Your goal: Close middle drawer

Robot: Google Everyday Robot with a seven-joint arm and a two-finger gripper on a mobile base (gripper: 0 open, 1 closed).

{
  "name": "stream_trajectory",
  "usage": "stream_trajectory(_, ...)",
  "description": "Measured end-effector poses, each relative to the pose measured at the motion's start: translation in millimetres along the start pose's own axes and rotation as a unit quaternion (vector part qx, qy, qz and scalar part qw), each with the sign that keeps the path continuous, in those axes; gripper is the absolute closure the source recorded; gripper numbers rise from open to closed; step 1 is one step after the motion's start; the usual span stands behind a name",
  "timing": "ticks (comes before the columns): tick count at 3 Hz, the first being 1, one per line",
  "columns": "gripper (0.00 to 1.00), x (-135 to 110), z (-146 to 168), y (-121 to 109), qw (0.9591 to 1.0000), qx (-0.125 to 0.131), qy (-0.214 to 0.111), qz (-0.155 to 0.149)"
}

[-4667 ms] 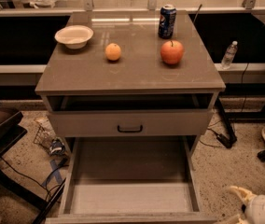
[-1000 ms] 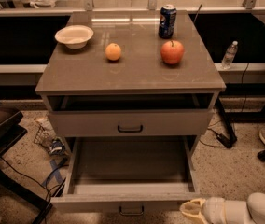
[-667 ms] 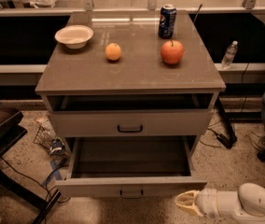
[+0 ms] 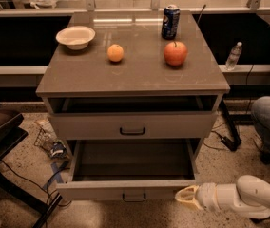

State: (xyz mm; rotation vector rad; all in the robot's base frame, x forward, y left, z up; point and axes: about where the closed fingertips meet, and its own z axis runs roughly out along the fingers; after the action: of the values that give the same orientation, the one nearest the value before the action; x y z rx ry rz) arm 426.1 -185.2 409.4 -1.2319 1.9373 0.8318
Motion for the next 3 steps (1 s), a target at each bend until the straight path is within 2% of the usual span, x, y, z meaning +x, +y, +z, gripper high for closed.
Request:
stream_trajectory(2, 1.00, -9, 3, -34, 1.0000, 0.006, -0.001, -0.005)
stream_trajectory(3, 1.00, -14, 2, -76, 0.9997, 0.021, -0.007, -0.002)
